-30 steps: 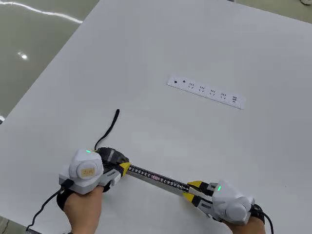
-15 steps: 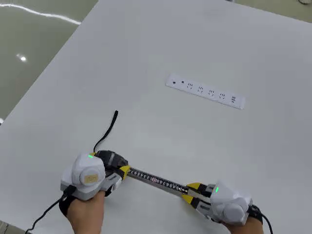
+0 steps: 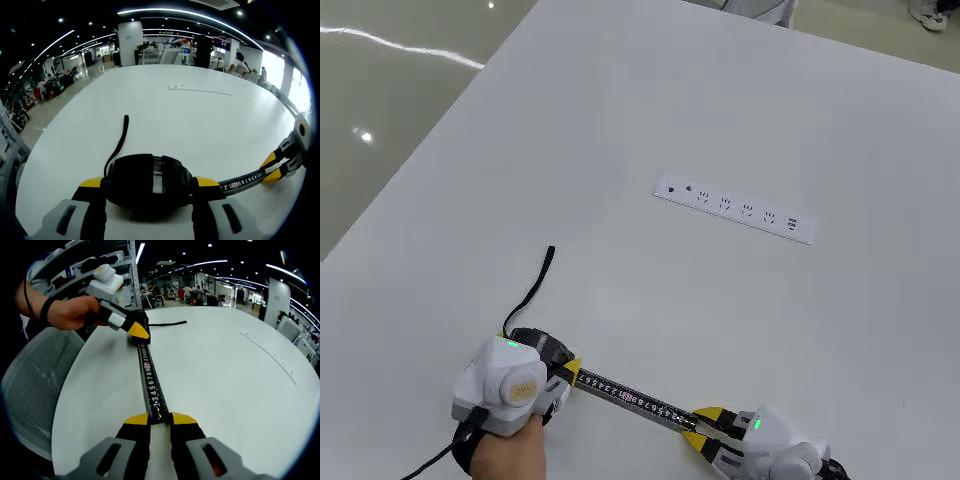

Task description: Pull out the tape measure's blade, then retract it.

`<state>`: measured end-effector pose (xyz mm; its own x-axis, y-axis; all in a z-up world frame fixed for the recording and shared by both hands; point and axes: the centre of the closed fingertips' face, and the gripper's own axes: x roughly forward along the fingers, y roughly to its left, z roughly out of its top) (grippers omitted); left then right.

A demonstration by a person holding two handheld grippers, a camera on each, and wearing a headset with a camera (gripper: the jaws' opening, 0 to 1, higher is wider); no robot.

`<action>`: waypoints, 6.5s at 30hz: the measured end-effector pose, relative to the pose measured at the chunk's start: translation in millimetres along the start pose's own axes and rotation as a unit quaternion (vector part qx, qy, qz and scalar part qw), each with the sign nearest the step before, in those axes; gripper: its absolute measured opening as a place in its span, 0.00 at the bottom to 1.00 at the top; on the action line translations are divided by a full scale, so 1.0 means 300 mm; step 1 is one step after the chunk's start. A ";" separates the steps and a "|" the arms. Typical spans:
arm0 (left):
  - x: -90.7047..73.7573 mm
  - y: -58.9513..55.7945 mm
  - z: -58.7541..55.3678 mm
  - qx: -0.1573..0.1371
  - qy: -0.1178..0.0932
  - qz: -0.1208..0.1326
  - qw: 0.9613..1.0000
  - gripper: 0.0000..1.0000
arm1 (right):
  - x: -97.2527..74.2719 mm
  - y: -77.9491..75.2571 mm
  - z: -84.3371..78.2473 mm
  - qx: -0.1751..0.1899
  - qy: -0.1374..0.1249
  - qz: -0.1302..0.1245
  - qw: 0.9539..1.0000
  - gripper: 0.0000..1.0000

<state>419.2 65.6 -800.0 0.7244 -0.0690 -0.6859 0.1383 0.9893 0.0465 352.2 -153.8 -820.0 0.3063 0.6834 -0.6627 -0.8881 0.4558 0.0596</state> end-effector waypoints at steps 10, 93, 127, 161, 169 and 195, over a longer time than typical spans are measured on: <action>-0.015 0.004 -0.008 -0.006 0.004 -0.001 1.000 0.64 | 0.000 -0.005 0.002 0.000 -0.002 -0.001 1.000 0.14; 0.001 -0.008 0.005 -0.027 0.017 -0.103 0.994 0.62 | 0.072 -0.031 0.049 -0.024 -0.012 0.041 0.999 0.12; -0.011 -0.003 0.006 -0.038 0.020 -0.119 0.992 0.60 | 0.136 -0.012 0.107 -0.027 -0.002 0.045 0.999 0.12; -0.014 0.014 0.012 -0.046 0.021 -0.138 0.989 0.59 | 0.243 0.037 0.207 -0.020 -0.002 0.048 0.999 0.12; -0.015 0.019 0.012 -0.051 0.020 -0.141 0.988 0.59 | 0.262 0.045 0.225 -0.009 -0.008 0.051 0.999 0.12; -0.019 0.044 0.007 -0.060 0.023 -0.154 0.986 0.59 | 0.348 0.087 0.288 -0.011 0.005 0.059 0.998 0.12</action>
<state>418.2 78.6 -794.0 0.6290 -0.3663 -0.6857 0.2641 0.9302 -0.2547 390.6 -21.2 -823.0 0.1963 0.7252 -0.6599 -0.9251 0.3600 0.1204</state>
